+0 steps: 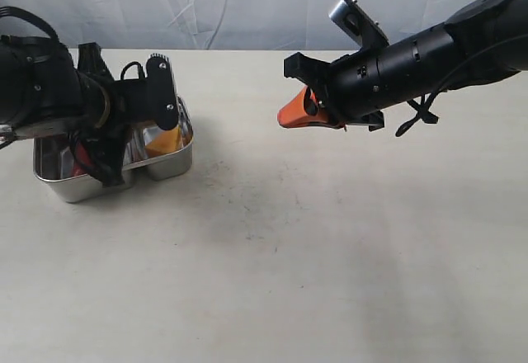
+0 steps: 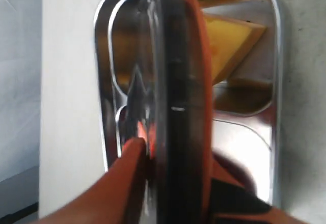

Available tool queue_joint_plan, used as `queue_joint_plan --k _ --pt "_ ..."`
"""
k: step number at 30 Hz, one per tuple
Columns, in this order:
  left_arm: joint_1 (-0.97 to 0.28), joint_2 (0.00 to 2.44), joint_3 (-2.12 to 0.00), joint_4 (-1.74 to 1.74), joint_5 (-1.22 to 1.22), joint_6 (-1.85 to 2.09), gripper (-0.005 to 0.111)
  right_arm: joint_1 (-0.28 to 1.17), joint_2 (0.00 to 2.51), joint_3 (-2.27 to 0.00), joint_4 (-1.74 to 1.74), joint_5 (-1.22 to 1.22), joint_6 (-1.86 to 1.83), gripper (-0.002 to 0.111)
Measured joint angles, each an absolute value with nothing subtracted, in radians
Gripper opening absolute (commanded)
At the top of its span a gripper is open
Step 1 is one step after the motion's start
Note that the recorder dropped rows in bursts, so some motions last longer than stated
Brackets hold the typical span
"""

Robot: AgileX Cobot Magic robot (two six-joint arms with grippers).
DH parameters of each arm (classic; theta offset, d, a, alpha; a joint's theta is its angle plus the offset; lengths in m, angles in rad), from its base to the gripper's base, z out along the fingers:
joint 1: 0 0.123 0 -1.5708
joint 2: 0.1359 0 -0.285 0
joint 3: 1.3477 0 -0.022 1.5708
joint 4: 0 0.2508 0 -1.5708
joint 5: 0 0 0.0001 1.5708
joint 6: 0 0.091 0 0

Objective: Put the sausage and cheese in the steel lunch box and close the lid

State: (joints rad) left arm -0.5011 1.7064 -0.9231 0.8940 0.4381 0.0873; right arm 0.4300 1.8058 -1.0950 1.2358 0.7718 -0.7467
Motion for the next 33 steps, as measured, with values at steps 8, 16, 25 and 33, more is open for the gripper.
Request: queue_joint_plan --k 8,16,25,33 --pt "-0.499 1.714 -0.912 0.702 0.438 0.14 0.066 0.43 1.806 -1.095 1.232 0.774 -0.749 0.0" --pt "-0.499 1.707 -0.912 0.645 0.464 0.148 0.066 0.43 1.806 -1.095 1.21 0.774 -0.749 0.0" --pt "-0.499 1.645 -0.925 0.604 0.519 0.168 0.066 0.43 1.806 -1.095 1.21 0.772 -0.749 0.0" --pt "-0.499 1.635 -0.926 0.433 0.6 0.275 0.066 0.43 1.806 -1.095 1.21 0.776 -0.749 0.0"
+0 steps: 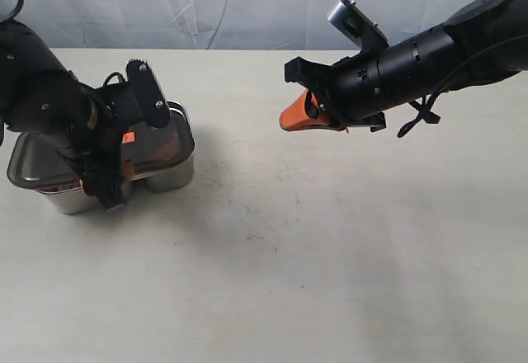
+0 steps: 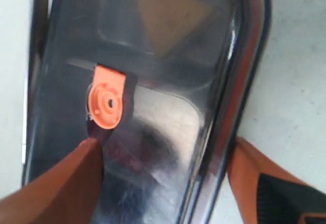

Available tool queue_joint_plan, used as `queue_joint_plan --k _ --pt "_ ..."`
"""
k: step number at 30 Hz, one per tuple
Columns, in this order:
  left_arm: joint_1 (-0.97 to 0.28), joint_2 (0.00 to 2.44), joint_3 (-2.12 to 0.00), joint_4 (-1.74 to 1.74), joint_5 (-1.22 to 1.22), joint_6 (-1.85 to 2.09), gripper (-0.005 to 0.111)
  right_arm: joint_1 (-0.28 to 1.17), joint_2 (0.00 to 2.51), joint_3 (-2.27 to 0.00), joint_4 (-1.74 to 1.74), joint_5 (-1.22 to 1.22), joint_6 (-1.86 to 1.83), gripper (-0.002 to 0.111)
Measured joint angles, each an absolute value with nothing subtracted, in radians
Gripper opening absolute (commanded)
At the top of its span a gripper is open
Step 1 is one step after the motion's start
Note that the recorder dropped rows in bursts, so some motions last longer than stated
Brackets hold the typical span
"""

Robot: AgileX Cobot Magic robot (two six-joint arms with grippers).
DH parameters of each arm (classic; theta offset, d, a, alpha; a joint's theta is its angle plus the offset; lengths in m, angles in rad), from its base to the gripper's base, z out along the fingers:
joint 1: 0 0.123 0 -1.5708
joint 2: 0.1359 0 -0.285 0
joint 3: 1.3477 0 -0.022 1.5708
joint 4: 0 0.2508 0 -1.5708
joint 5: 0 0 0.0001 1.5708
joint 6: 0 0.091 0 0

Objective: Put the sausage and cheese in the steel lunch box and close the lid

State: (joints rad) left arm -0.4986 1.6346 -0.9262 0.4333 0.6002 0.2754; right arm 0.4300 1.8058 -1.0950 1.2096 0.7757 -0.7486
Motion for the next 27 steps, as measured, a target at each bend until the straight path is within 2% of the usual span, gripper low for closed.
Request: queue_joint_plan --k 6,15,17,20,21,22,27 --pt "-0.499 1.583 -0.926 0.287 0.628 0.368 0.066 0.43 1.806 -1.095 1.21 0.776 -0.749 0.0" --pt "-0.499 1.488 -0.926 0.258 0.615 0.357 0.064 0.43 1.806 -1.095 1.21 0.78 -0.749 0.0" --pt "-0.499 1.488 -0.926 0.262 0.638 0.328 0.055 0.43 1.806 -1.095 1.21 0.789 -0.749 0.0" --pt "-0.499 1.482 -0.926 0.322 0.669 0.243 0.021 0.43 1.806 -1.095 1.208 0.793 -0.749 0.0" --pt "-0.497 1.473 -0.926 0.354 0.672 0.191 0.005 0.43 1.806 -1.095 1.205 0.793 -0.749 0.0" --pt "-0.489 1.462 -0.926 0.402 0.677 0.129 0.001 0.43 1.806 -1.095 1.203 0.793 -0.749 0.0" --pt "-0.383 1.39 -0.929 0.612 0.761 -0.254 0.0 0.428 1.806 -1.095 1.191 0.798 -0.749 0.0"
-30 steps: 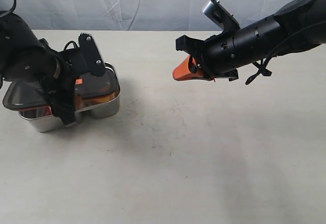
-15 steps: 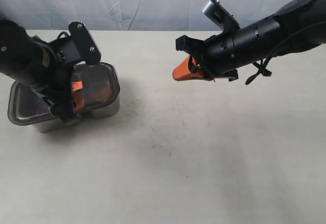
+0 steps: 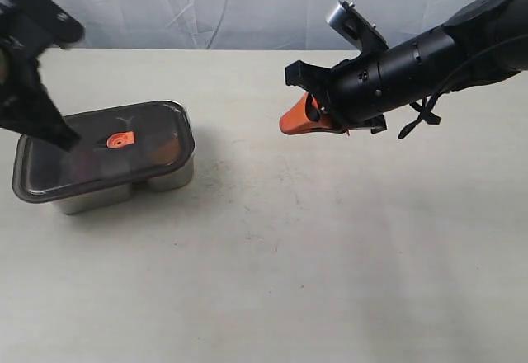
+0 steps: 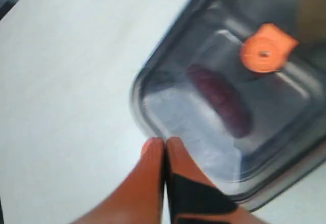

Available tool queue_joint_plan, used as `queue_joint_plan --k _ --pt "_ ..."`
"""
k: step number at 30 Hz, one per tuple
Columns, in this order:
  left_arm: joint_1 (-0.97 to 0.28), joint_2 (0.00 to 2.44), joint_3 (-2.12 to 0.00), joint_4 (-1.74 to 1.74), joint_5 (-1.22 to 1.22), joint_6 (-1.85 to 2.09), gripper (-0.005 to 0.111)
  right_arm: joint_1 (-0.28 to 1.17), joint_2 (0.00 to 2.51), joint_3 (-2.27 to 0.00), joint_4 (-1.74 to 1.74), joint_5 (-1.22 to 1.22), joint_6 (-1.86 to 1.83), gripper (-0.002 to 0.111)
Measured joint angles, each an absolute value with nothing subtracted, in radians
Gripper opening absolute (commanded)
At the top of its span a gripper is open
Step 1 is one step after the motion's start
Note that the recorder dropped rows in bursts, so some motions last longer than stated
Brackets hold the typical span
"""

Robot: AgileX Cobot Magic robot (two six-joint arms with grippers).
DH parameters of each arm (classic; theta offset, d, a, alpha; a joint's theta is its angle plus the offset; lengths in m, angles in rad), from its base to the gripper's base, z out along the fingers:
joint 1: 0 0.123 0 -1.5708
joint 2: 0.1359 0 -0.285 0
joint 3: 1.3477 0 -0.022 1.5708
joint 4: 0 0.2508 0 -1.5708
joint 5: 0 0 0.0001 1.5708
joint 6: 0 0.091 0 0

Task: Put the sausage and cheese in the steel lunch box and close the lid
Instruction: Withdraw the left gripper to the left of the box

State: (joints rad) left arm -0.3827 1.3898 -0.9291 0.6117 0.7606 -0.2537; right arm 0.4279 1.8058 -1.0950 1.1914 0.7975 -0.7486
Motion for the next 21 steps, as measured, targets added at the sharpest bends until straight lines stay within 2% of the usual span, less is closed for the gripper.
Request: queue_joint_plan --k 4,9,21 --pt "-0.254 1.365 -0.934 0.544 0.812 -0.357 0.0 0.424 1.806 -1.095 1.188 0.798 -0.749 0.0" --pt "-0.137 1.39 -0.934 0.33 0.874 -0.289 0.0 0.424 1.806 -1.095 1.186 0.798 -0.749 0.0" --pt "-0.103 1.559 -0.934 0.259 0.936 -0.269 0.0 0.424 1.806 -1.095 1.186 0.798 -0.749 0.0"
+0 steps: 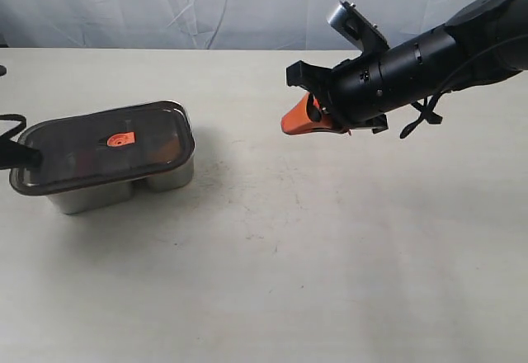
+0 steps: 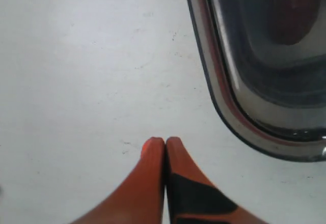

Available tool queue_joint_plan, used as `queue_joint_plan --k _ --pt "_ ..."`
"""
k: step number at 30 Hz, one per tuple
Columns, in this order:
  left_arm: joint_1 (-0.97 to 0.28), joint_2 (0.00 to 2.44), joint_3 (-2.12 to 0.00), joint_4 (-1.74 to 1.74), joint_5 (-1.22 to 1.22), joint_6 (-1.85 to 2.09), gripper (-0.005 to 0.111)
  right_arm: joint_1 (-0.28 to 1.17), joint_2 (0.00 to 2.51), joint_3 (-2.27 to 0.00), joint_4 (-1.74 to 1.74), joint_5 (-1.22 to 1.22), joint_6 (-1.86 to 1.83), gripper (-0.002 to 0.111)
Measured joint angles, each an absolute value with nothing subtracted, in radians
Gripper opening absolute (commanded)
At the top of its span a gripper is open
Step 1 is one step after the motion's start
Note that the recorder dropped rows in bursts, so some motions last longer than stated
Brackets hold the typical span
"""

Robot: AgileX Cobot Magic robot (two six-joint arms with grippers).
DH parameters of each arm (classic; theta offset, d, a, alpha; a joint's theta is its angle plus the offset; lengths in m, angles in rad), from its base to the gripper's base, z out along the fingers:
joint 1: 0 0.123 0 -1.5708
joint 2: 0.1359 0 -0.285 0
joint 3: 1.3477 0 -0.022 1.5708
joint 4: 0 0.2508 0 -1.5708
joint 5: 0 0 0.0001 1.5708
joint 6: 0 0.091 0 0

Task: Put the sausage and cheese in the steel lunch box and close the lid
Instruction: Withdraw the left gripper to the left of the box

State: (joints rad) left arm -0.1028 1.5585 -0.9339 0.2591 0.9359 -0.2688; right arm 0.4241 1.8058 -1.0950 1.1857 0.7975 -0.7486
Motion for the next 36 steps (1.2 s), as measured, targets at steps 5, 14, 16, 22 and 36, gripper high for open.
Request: queue_joint_plan --k 5,14,16,22,36 --pt "-0.103 1.627 -0.934 0.25 0.91 -0.267 0.0 0.424 1.806 -1.095 1.186 0.796 -0.749 0.0" --pt "-0.103 1.655 -0.934 0.221 0.841 -0.256 0.0 0.424 1.806 -1.095 1.186 0.781 -0.749 0.0" --pt "-0.103 1.655 -0.934 0.203 0.83 -0.243 0.0 0.424 1.806 -1.095 1.186 0.781 -0.749 0.0" --pt "-0.101 1.655 -0.934 0.179 0.804 -0.219 0.0 0.424 1.806 -1.095 1.186 0.781 -0.749 0.0" --pt "-0.094 1.706 -0.934 0.181 0.751 -0.207 0.0 0.424 1.806 -1.095 1.186 0.781 -0.749 0.0"
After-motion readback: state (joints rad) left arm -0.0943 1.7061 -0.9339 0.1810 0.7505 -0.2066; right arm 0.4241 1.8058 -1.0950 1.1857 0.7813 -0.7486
